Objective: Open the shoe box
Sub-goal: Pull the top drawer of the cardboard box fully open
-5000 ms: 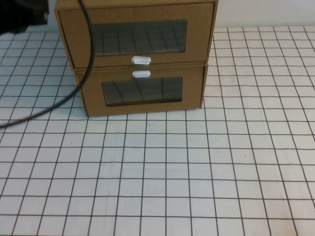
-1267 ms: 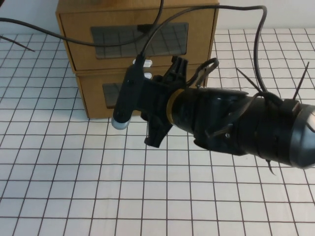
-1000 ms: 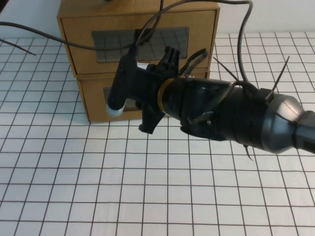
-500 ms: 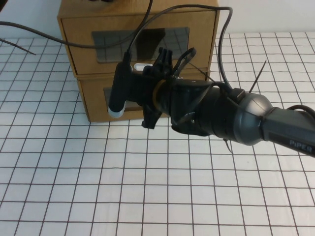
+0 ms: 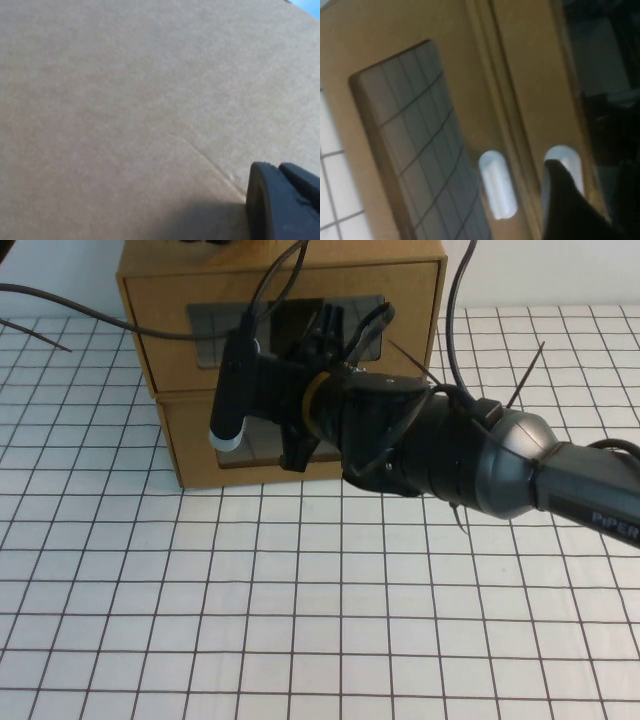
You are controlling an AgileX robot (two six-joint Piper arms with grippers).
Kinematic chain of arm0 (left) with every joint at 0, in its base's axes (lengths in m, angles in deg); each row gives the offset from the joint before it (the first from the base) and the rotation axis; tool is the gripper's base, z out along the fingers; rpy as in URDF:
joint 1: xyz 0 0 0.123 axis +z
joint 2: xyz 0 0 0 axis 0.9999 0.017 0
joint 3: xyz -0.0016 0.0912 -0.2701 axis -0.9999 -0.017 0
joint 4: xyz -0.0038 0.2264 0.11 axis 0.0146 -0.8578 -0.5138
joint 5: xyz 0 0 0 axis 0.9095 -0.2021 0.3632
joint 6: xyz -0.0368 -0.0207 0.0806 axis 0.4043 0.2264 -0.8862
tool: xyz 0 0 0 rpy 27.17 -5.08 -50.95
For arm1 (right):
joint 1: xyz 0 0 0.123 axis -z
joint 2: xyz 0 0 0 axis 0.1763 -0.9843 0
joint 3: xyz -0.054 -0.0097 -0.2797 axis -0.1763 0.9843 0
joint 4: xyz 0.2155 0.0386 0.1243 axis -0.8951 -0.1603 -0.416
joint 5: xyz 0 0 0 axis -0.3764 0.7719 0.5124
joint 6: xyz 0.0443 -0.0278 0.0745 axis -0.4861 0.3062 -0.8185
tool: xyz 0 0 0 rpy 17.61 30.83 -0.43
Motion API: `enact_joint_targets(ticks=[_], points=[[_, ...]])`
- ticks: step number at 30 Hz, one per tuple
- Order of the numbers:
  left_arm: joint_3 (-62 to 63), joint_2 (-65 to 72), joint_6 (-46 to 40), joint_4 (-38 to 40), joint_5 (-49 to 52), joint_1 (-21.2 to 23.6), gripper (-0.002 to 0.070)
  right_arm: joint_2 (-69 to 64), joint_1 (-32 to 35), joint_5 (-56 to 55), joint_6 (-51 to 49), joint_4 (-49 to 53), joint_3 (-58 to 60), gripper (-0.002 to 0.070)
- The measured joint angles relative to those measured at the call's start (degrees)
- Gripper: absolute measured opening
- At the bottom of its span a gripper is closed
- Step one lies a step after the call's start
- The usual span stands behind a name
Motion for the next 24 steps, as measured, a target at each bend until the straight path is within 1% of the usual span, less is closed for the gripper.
enact_joint_targets(ticks=[17, 24], points=[[0.1, -0.1, 0.1, 0.0, 1.0, 0.0, -0.0002, -2.5, 0.9, -0.6, 0.0, 1.8, -0.6, 0.0213], [0.1, -0.1, 0.1, 0.0, 1.2, 0.0, -0.0002, -2.6, 1.3, -1.4, 0.0, 3.1, -0.6, 0.0192]])
